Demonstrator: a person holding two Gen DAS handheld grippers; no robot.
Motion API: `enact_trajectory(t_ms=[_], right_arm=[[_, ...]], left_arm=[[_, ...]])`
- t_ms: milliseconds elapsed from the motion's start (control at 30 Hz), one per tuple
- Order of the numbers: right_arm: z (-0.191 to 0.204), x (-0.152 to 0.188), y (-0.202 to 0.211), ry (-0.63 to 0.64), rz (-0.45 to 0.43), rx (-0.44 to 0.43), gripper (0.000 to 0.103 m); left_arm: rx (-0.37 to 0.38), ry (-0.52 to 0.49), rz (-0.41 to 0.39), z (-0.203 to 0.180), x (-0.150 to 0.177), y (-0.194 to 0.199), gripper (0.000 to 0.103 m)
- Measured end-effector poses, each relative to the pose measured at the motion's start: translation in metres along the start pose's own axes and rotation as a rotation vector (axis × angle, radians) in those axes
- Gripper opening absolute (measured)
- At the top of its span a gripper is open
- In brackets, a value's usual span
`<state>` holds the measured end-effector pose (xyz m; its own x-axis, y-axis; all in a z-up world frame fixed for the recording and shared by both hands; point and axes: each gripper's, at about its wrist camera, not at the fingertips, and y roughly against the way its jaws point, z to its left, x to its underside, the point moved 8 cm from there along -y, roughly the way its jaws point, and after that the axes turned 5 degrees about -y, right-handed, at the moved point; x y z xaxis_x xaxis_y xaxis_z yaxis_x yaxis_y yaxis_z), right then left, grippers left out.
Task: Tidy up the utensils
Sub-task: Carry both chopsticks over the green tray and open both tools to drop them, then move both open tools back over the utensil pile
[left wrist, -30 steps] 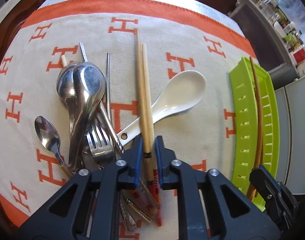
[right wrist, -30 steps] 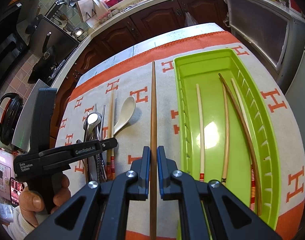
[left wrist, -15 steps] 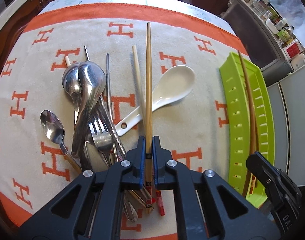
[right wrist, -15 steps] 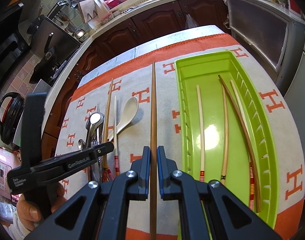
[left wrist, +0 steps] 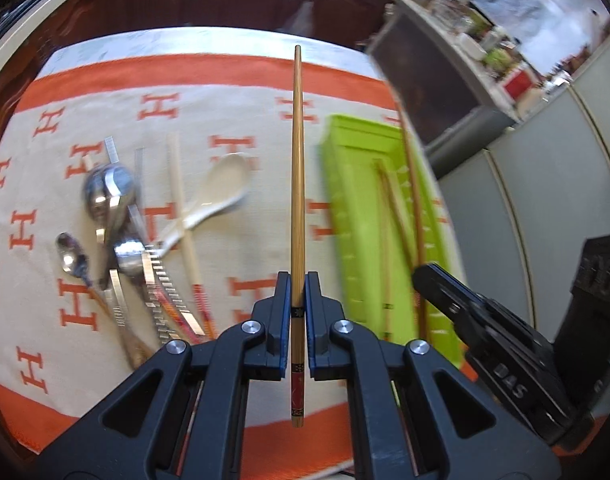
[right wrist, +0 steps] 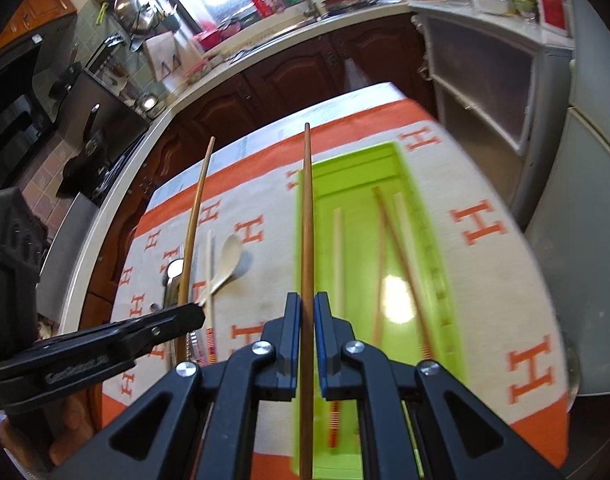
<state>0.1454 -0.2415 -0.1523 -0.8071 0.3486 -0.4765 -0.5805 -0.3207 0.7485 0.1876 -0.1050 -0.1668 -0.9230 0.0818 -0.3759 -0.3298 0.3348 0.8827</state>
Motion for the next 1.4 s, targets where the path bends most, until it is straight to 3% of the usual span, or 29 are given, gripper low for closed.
enact_trajectory(t_ms=[233, 367, 433, 500, 600, 667, 733, 767, 1400], right_arm=[[-0.034, 0.002, 0.005, 0.015, 0.016, 0.059, 0.007], [-0.046, 0.007, 0.000, 0.003, 0.038, 0.057, 0.007], [-0.050, 0.007, -0.001, -0.019, 0.041, 0.050, 0.010], [-0.054, 0.006, 0.000, -0.045, 0.031, 0.043, 0.021], [-0.059, 0.003, 0.004, -0.077, 0.012, 0.026, 0.024], [-0.060, 0.001, 0.008, -0.088, 0.003, 0.018, 0.024], [-0.060, -0.001, 0.010, -0.090, -0.002, 0.016, 0.024], [-0.059, -0.001, 0.011, -0.091, -0.003, 0.016, 0.024], [-0.032, 0.017, 0.015, -0.053, 0.028, 0.011, 0.024]], left_arm=[[0.063, -0.066, 0.042, -0.071, -0.003, -0.016, 0.004], [0.065, -0.077, 0.088, -0.089, 0.005, -0.036, 0.004], [0.054, -0.096, 0.095, -0.096, 0.008, -0.044, 0.004], [0.035, -0.108, 0.092, -0.099, 0.010, -0.046, 0.005], [0.012, -0.125, 0.090, -0.099, 0.009, -0.048, 0.009], [0.003, -0.128, 0.085, -0.097, 0.009, -0.047, 0.020], [-0.012, -0.122, 0.076, -0.094, 0.009, -0.044, 0.041], [-0.015, -0.117, 0.069, -0.090, 0.009, -0.041, 0.043], [-0.145, -0.139, -0.044, -0.048, 0.019, 0.007, 0.044]])
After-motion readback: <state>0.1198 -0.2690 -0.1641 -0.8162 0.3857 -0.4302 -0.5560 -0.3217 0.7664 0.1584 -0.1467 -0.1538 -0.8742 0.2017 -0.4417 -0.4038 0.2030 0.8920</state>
